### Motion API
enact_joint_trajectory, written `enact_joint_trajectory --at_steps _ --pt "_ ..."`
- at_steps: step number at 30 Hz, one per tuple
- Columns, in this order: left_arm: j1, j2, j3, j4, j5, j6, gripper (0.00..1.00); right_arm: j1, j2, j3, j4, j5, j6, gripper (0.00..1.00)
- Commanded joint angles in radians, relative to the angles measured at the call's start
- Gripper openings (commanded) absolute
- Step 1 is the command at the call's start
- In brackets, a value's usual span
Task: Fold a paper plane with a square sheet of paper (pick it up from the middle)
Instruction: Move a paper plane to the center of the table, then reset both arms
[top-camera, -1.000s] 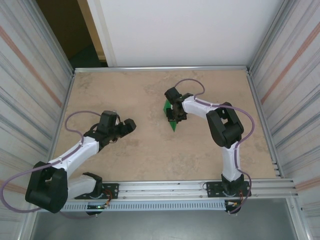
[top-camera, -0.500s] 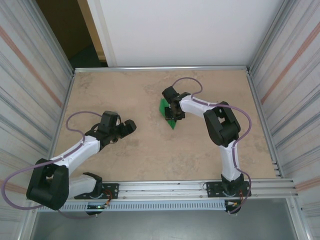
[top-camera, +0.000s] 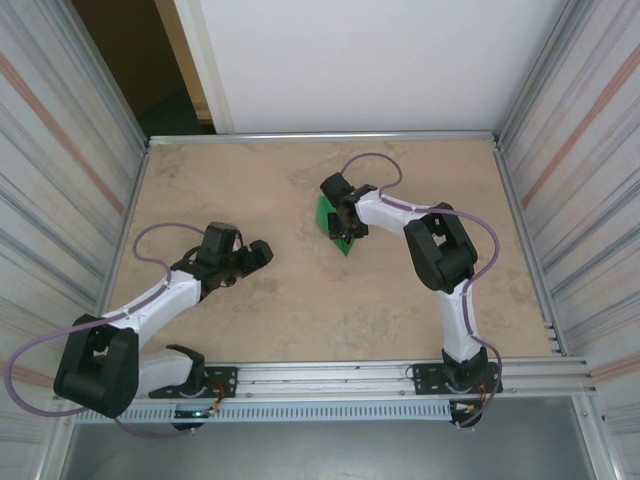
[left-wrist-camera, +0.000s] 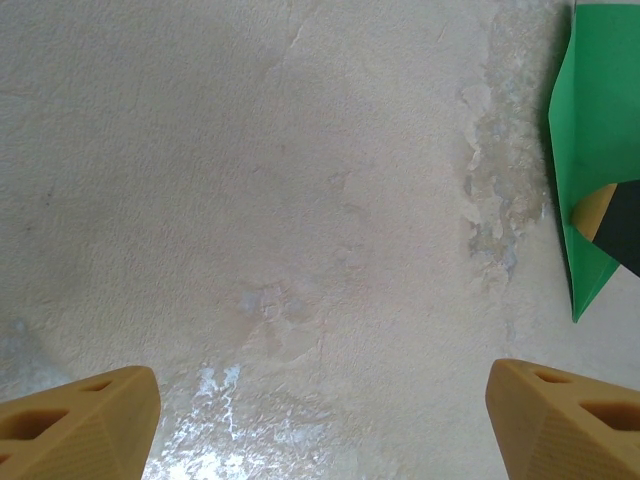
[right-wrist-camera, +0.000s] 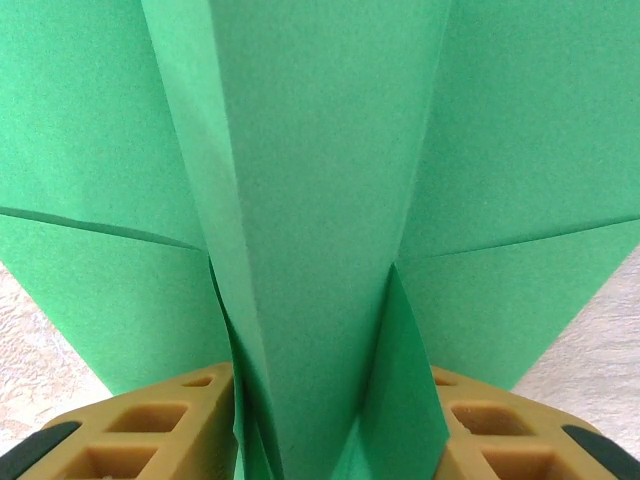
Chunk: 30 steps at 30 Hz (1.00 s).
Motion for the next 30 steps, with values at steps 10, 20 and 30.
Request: enact_joint_trajectory --at_steps 10,20,30 --pt "0.008 -0.041 0.047 -0.061 -0.033 0.040 0.85 -0.027 -0.135 0.034 -0.078 -0.032 0.029 0.54" --pt "0.016 -0.115 0.156 -0.197 -0.157 0.122 0.87 -0.089 -0.412 -0.057 -0.051 0.051 0.004 0.65" --pt "0.055 -0.323 0.031 -0.115 -0.710 0.282 0.97 -0.431 -0.948 -0.654 0.325 0.304 -0.090 0.99"
